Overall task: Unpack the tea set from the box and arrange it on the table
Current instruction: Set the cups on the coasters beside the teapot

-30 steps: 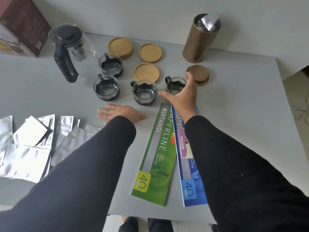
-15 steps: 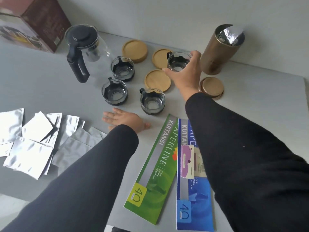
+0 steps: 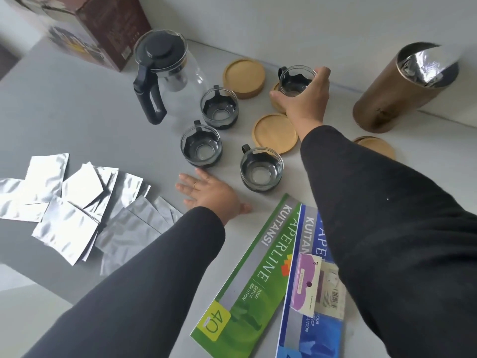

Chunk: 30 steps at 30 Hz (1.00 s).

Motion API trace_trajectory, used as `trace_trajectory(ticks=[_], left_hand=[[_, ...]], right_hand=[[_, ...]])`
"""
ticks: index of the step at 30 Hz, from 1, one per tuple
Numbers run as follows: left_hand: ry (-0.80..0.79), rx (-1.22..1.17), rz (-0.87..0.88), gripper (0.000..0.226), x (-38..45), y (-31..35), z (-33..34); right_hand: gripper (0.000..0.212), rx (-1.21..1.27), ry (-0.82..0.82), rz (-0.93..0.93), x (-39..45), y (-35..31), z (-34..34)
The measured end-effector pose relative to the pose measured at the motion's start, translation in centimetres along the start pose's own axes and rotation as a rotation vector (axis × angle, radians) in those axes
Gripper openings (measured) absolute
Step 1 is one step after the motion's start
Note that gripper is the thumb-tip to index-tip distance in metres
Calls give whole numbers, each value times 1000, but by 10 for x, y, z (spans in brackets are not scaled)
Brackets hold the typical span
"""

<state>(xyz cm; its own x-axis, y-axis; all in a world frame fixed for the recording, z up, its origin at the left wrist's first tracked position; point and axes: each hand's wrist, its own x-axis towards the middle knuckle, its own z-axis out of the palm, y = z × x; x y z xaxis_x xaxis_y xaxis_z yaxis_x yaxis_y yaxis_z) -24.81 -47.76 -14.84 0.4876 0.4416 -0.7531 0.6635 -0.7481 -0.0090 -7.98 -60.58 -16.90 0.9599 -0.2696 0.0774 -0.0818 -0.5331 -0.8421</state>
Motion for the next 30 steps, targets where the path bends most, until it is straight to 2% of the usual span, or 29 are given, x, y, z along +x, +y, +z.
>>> trace_trajectory(ticks=[7,12,15,20,26,30], left_hand=[[12,-6,17,138,-1,-1,1],[31,38,19,137,-3,-1,0],[41,52,28,135,-7,-3,-2],[93,26,97,135,-9,-12,2],[156,-37,203,134,-7,-27,11],[172,-59,224,133,-4,-29,14]], right_hand=[[96,-39,17,-64,-8,0,-10],[77,-22,132,-140,-51,-2,-30],[76,-13,60,-205,-96,0,-36],[86,-59,-126,-234,-162,4,-35],[95,-173,-182,-193,-179,4,-28],[93,-191,-169,-203,-171,0,-26]])
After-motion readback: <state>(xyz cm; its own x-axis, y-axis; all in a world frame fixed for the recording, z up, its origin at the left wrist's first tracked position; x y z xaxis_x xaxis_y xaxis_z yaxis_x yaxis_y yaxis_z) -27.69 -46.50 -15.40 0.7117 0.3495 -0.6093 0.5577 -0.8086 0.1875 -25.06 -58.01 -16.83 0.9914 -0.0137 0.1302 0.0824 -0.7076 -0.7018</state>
